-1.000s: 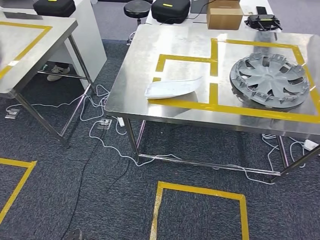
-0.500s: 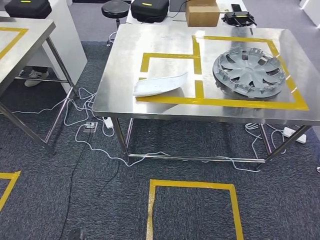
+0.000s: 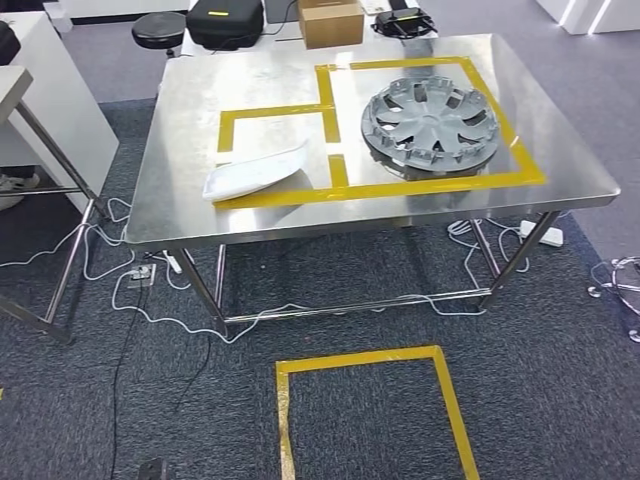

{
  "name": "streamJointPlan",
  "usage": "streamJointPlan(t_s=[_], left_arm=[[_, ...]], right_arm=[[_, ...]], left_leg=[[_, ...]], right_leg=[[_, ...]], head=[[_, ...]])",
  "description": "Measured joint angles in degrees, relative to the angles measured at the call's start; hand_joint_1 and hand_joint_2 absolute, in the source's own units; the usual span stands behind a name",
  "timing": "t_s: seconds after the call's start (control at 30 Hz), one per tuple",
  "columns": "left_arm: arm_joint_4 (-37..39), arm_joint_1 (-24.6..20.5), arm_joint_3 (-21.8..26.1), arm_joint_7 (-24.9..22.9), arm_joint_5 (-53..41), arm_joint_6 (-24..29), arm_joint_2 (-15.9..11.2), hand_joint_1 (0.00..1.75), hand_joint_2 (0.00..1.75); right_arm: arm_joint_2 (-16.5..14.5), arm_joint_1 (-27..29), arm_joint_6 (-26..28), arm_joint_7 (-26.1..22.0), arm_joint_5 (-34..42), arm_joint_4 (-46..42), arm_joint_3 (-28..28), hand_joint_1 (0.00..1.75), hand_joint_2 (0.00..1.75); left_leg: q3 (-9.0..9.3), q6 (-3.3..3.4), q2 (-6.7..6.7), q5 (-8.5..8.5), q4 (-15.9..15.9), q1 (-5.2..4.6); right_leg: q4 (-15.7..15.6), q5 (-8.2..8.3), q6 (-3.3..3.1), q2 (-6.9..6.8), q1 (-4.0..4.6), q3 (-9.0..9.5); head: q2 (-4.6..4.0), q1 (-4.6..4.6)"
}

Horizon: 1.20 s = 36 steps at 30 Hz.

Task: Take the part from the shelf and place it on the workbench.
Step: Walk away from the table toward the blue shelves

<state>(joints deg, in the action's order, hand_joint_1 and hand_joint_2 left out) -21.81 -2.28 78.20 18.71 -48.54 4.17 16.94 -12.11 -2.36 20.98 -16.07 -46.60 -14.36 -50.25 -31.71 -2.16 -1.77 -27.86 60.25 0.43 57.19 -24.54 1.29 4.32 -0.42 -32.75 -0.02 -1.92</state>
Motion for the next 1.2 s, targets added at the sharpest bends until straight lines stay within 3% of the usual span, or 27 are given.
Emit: streamJointPlan(t_s=[0.07, 0.13, 0.2, 0.23, 0.3, 0.33, 0.37, 0.4, 0.5, 0.57, 0.67, 0.73, 0.8, 0.87, 0.9, 0.93, 1.0, 1.07, 1.13, 1.2], left_arm=[[0.0, -0.1, 0.0, 0.0, 0.0, 0.0, 0.0, 0.0, 0.0], [0.0, -0.1, 0.0, 0.0, 0.0, 0.0, 0.1, 0.0, 0.0], [0.0, -0.2, 0.0, 0.0, 0.0, 0.0, 0.1, 0.0, 0.0], [0.0, -0.2, 0.0, 0.0, 0.0, 0.0, 0.1, 0.0, 0.0], [0.0, 0.0, 0.0, 0.0, 0.0, -0.1, 0.1, 0.0, 0.0], [0.0, 0.0, 0.0, 0.0, 0.0, -0.1, 0.1, 0.0, 0.0], [0.0, 0.1, 0.0, 0.0, 0.0, -0.1, 0.1, 0.0, 0.0], [0.0, 0.0, 0.0, 0.0, 0.0, -0.1, 0.1, 0.0, 0.0], [0.0, -0.1, 0.0, 0.0, 0.0, -0.2, 0.1, 0.0, 0.0], [0.0, -0.1, 0.0, 0.0, 0.0, -0.2, 0.1, 0.0, 0.0], [0.0, -0.2, 0.0, 0.0, 0.0, -0.2, 0.1, 0.0, 0.0], [0.0, -0.3, 0.0, 0.0, 0.0, -0.2, 0.1, 0.0, 0.0], [0.0, -0.3, 0.0, 0.1, -0.1, -0.2, 0.1, 0.0, 0.0], [0.0, -0.2, 0.0, 0.1, -0.1, -0.2, 0.1, 0.0, 0.0], [0.0, -0.2, 0.0, 0.2, -0.1, -0.2, 0.1, 0.0, 0.0], [0.0, -0.1, 0.0, 0.2, -0.1, -0.2, 0.1, 0.0, 0.0], [0.0, -0.1, 0.0, 0.2, -0.1, -0.2, 0.1, 0.0, 0.0], [0.0, -0.1, 0.0, 0.2, -0.1, -0.2, 0.1, 0.0, 0.0], [0.0, -0.2, 0.0, 0.3, -0.1, -0.2, 0.2, 0.0, 0.0], [0.0, -0.2, 0.0, 0.3, 0.0, -0.2, 0.2, 0.0, 0.0]], right_arm=[[0.0, -0.1, 0.0, 0.0, 0.0, 0.0, 0.0, 0.0, 0.0], [0.0, 0.1, 0.0, 0.0, 0.0, 0.0, 0.0, 0.0, 0.0], [0.0, 0.3, 0.0, 0.0, 0.0, 0.0, 0.0, 0.0, 0.0], [0.0, 0.3, 0.0, 0.0, 0.0, 0.0, 0.0, 0.0, 0.0], [0.0, 0.2, 0.0, 0.0, 0.0, 0.0, 0.0, 0.0, 0.0], [0.0, 0.1, 0.0, 0.0, 0.0, 0.0, 0.0, 0.0, 0.0], [0.0, 0.2, 0.0, 0.0, 0.0, 0.0, 0.0, 0.0, 0.0], [0.0, 0.2, 0.0, -0.1, 0.0, 0.0, 0.0, 0.0, 0.0], [0.0, 0.3, -0.1, -0.3, 0.0, 0.0, -0.1, 0.0, 0.0], [0.0, 0.2, -0.2, -0.4, -0.1, 0.0, -0.1, 0.0, 0.0], [0.0, 0.2, -0.3, -0.6, -0.5, 0.0, -0.1, 0.0, 0.0], [0.0, 0.2, -0.3, -0.7, -0.8, 0.0, -0.1, 0.0, 0.0], [0.0, 0.1, -0.3, -0.7, -0.9, 0.0, -0.1, 0.0, 0.0], [0.0, 0.0, -0.4, -0.7, -0.9, 0.0, -0.1, 0.0, 0.0], [0.0, 0.0, -0.4, -0.7, -0.9, 0.0, -0.1, 0.0, 0.0], [0.0, 0.0, -0.4, -0.7, -0.9, 0.0, -0.1, 0.0, 0.0], [0.0, 0.1, -0.4, -0.7, -1.0, 0.0, -0.1, 0.0, 0.0], [0.0, 0.0, -0.4, -0.7, -1.0, 0.0, -0.1, 0.0, 0.0], [0.0, -0.1, -0.4, -0.7, -1.0, 0.0, -0.1, 0.0, 0.0], [0.0, 0.0, -0.4, -0.7, -1.0, 0.0, -0.2, 0.0, 0.0]], left_leg=[[1.64, 0.38, -1.45, 0.83, -3.9, 0.14], [1.58, 1.07, -0.94, 0.79, -4.2, 0.11], [1.6, 1.83, 0.0, 1.03, -4.3, 0.21], [1.61, 2.15, 0.59, 1.1, -4.4, 0.26], [1.63, 2.5, 1.83, 1.02, -4.4, 0.07], [1.65, 2.54, 2.46, 0.98, -4.4, 0.01], [1.68, 2.55, 3.02, 0.93, -4.4, -0.02], [1.74, 2.5, 3.44, 0.88, -4.4, -0.03], [2.16, 2.09, 4.05, 0.59, -4.3, -0.03], [2.28, 1.67, 4.17, 0.39, -4.2, -0.29], [2.28, 0.99, 4.27, 0.42, -4.2, -0.46], [1.9, 0.39, 3.84, -0.5, -3.3, -0.33], [-0.45, -0.11, 2.97, -3.63, 1.6, -0.26], [-4.3, -0.31, 2.53, -6.97, 9.3, -0.25], [-5.61, -0.34, 2.49, -7.42, 11.7, -0.25], [-5.93, -0.33, 2.48, -6.67, 12.1, -0.24], [-4.49, -0.27, 2.46, -3.47, 8.6, -0.21], [-1.55, -0.33, 2.23, -0.27, 2.4, -0.07], [0.48, -0.05, 1.82, 0.94, -2.3, 0.07], [0.69, 0.69, 1.63, 0.77, -3.3, 0.02]], right_leg=[[0.2, 0.18, 0.67, 1.0, 0.07, -0.54], [0.1, 0.44, 1.38, 1.73, -0.06, -0.99], [1.5, -0.6, 1.98, 0.52, -0.02, -1.84], [3.8, -2.09, 2.21, -0.73, 0.05, -2.96], [11.6, -6.08, 2.6, -3.12, 0.1, -6.49], [15.0, -7.41, 2.72, -3.59, 0.07, -8.05], [16.7, -7.73, 2.78, -3.81, 0.05, -8.74], [16.1, -6.9, 2.77, -3.94, 0.04, -8.23], [5.6, -1.78, 2.55, -4.65, -0.02, -2.28], [1.4, -0.86, 2.15, -5.2, 0.08, 0.12], [0.7, -0.98, 1.11, -5.06, 0.28, 0.37], [0.5, -0.83, 0.42, -4.77, 0.16, 0.31], [0.4, -0.64, -0.16, -4.49, -0.06, 0.21], [0.4, -0.59, -0.41, -4.17, -0.07, 0.0], [0.4, -0.58, -0.43, -3.97, -0.07, -0.05], [0.4, -0.57, -0.41, -3.76, -0.09, -0.04], [0.4, -0.55, -0.33, -3.4, -0.17, 0.06], [0.5, -0.56, 0.01, -3.06, -0.14, 0.13], [0.8, -0.57, 0.61, -2.73, 0.1, -0.18], [0.9, -0.43, 1.17, -2.6, 0.17, -0.44]], head=[[0.0, -0.1], [0.0, -0.13], [0.0, 0.13], [0.0, 0.37], [0.0, 0.88], [0.0, 0.9], [0.0, 0.9], [0.0, 0.9], [0.0, 0.92], [0.0, 0.9], [0.0, 0.81], [0.0, 0.75], [0.0, 0.56], [0.0, 0.45], [0.0, 0.43], [0.0, 0.4], [0.0, 0.34], [0.0, 0.21], [0.0, -0.02], [0.0, -0.11]])
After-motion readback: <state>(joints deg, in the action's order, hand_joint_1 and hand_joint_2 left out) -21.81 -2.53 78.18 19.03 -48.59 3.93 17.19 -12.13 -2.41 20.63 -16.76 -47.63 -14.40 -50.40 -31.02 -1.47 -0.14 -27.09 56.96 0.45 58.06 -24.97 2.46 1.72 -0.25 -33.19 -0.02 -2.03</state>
